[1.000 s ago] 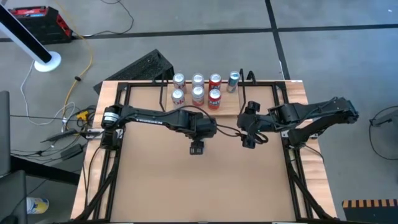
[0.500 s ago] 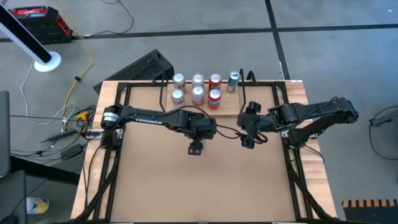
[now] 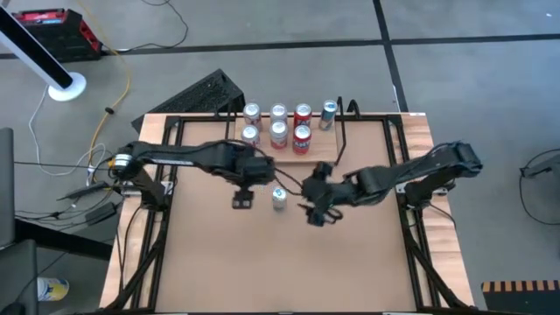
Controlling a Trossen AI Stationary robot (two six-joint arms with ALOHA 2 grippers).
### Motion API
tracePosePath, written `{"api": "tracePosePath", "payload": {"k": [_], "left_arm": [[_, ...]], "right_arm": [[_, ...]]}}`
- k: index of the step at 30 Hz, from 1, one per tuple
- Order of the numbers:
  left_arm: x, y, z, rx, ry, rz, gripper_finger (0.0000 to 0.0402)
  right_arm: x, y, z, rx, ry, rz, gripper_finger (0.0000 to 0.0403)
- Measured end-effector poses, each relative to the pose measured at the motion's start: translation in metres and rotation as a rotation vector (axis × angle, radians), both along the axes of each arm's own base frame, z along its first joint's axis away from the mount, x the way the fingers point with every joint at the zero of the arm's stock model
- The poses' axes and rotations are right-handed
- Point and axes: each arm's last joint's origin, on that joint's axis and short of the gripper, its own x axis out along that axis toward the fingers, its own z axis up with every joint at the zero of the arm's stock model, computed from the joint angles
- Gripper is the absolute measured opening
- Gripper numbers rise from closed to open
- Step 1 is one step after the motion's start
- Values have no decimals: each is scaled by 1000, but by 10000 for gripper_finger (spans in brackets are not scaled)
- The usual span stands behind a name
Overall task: Place canned beverage on shelf
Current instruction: Put the blue soda can on the shelf
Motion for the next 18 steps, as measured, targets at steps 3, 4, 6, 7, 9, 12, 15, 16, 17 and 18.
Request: {"api": "tracePosePath", "payload": {"k": [3, 4, 6, 7, 9, 12, 15, 16, 17, 18], "left_arm": [[-36, 5, 4, 54, -36, 47, 295], [-50, 7, 5, 57, -73, 68, 295], [-77, 10, 3, 42, -165, 110, 295], [-90, 11, 1, 33, -224, 128, 295], [-112, 10, -4, 8, -368, 154, 295], [-141, 8, -15, -36, -581, 152, 295], [-162, 7, -31, -63, -753, 139, 295], [-167, 7, -39, -68, -790, 137, 295], [-172, 7, -45, -73, -825, 140, 295], [-177, 7, -51, -78, -856, 142, 295]], "right_arm": [[16, 10, -12, -80, -48, -32, 360], [20, 12, -15, -106, -62, -47, 360], [25, 16, -19, -129, -86, -65, 360], [28, 18, -20, -123, -107, -68, 360], [32, 19, -23, -117, -126, -66, 360], [41, 16, -27, -104, -142, -57, 360], [48, 7, -33, -51, -135, -39, 360], [51, 4, -35, -41, -133, -44, 360], [53, 0, -37, -29, -136, -60, 360], [54, -4, -39, -16, -134, -78, 360]]}}
